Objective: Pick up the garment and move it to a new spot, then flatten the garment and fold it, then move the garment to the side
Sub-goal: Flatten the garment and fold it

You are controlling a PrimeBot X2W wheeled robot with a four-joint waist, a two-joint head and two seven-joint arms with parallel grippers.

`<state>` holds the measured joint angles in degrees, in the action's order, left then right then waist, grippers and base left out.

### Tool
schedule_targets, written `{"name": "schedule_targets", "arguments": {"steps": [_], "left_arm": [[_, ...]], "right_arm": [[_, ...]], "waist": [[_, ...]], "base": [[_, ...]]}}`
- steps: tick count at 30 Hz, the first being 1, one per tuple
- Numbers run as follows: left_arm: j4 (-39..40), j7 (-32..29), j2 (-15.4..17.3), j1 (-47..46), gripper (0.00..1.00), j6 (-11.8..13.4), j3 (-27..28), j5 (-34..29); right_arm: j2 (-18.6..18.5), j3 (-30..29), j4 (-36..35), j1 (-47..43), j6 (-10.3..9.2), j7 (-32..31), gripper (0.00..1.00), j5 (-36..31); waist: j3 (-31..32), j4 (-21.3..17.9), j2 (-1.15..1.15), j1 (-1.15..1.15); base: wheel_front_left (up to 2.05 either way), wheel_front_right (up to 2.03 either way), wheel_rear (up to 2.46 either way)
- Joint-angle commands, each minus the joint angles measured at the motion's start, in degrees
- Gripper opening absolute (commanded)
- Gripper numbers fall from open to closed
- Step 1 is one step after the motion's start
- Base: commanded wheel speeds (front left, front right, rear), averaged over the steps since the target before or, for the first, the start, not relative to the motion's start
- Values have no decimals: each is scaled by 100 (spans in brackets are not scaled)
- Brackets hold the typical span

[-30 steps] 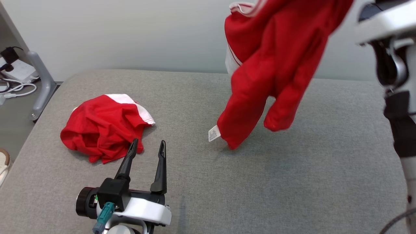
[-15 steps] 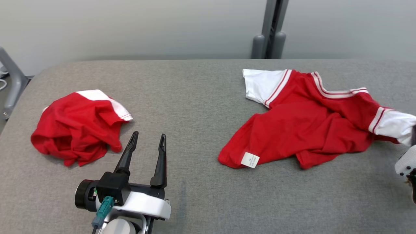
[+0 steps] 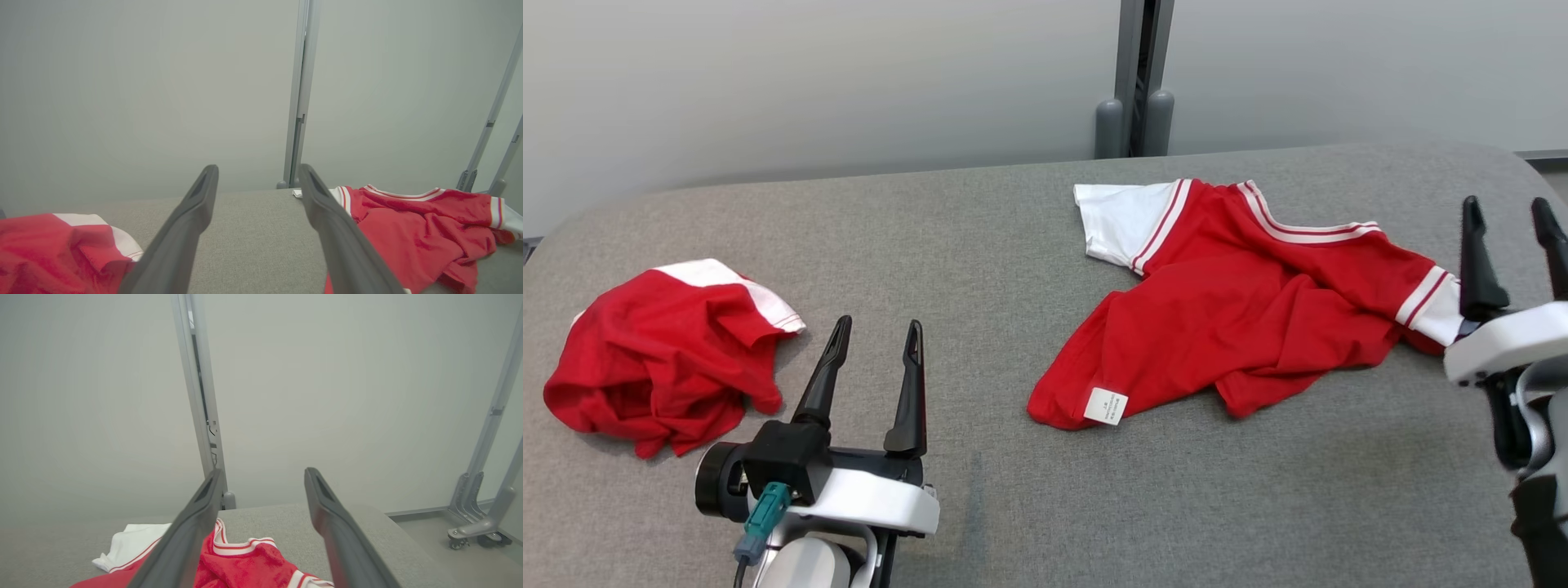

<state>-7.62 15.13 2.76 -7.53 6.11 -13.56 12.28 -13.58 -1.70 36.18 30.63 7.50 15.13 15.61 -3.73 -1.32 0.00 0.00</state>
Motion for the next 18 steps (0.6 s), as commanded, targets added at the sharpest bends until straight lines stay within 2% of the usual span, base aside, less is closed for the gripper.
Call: {"name": "schedule_targets", "arguments": {"steps": [1, 6, 10, 18], "left_arm": [[14, 2, 25, -3, 100, 12, 27, 21], [22, 2, 24, 90, 100, 20, 59, 65], [-15, 1, 24, 163, 100, 8, 72, 69], [-173, 2, 23, 219, 100, -49, 49, -3]], "right_arm": [[20, 20, -95, -166, -2, 2, 100, -24], [131, 284, -1353, -855, -2, 3, 100, -198], [255, 442, -1976, -1387, -2, 3, 100, -561], [635, 441, -2174, -1972, -2, 4, 100, -857]], "waist": [[40, -31, 0, 0], [135, -58, 0, 0], [161, -57, 0, 0], [141, 48, 0, 0]], "base": [[0, 0, 0], [0, 0, 0], [0, 0, 0], [0, 0, 0]]}}
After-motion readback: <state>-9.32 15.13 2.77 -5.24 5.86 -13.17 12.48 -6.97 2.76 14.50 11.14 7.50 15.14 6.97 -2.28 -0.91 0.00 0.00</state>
